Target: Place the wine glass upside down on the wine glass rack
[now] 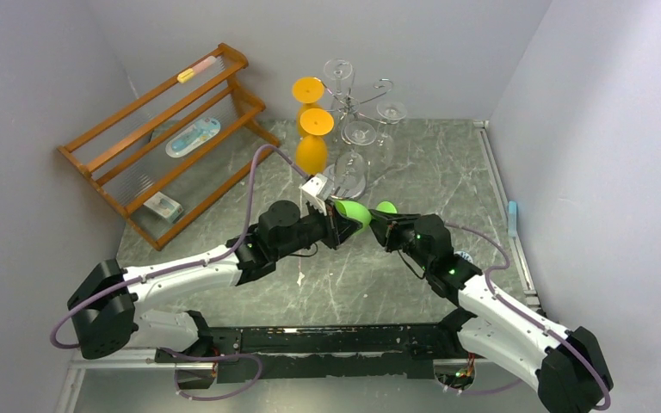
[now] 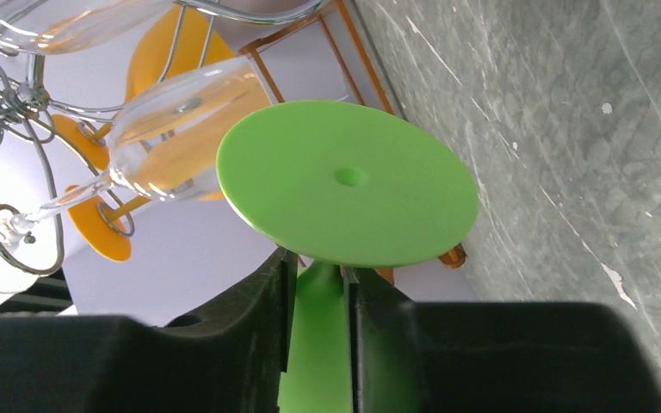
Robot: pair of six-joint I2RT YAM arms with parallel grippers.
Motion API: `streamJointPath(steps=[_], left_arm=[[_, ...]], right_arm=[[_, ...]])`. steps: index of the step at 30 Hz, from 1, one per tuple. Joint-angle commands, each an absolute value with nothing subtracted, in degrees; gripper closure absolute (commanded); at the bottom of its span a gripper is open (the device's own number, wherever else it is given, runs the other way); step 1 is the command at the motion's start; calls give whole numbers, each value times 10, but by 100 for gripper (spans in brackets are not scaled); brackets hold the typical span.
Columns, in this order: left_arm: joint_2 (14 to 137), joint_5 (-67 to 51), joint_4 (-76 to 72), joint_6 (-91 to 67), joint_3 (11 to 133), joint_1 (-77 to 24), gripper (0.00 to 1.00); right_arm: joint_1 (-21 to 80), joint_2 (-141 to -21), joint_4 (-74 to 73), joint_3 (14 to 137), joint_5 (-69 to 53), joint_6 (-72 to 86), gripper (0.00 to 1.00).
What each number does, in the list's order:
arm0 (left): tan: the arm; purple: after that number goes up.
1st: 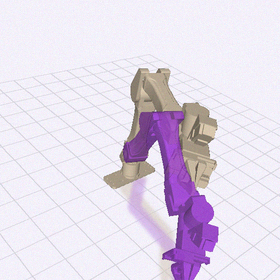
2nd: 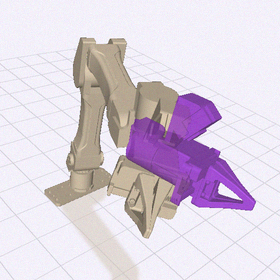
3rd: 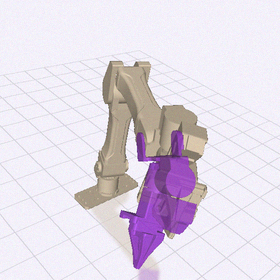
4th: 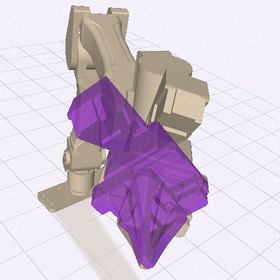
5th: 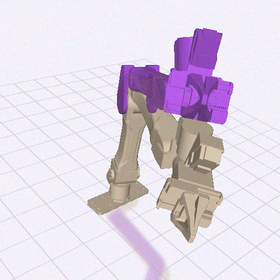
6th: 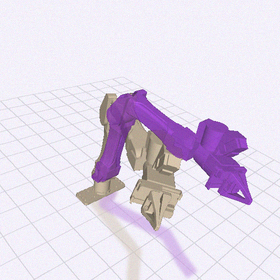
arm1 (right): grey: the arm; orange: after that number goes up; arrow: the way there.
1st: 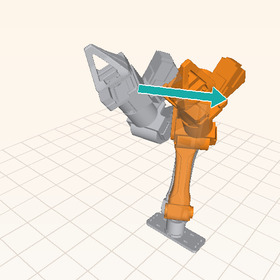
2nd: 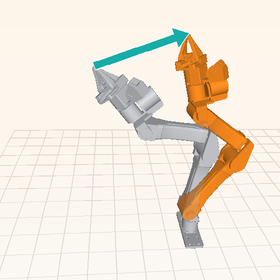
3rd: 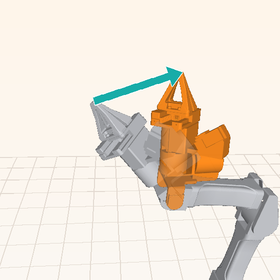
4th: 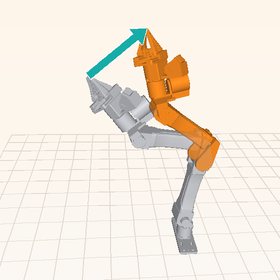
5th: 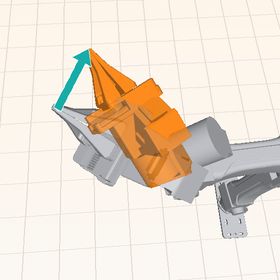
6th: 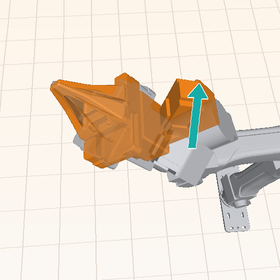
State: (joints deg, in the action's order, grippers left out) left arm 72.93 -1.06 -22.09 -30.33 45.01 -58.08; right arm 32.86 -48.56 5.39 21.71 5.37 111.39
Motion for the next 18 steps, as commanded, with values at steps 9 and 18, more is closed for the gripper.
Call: streamJointPath(steps=[9,18], left_arm=[[728,-45,-272,-282,434,-588,75],[633,35,-205,-305,398,-588,25]], right_arm=[[327,-491,47,210,75,1135,100],[325,-479,40,250,162,931,100]])
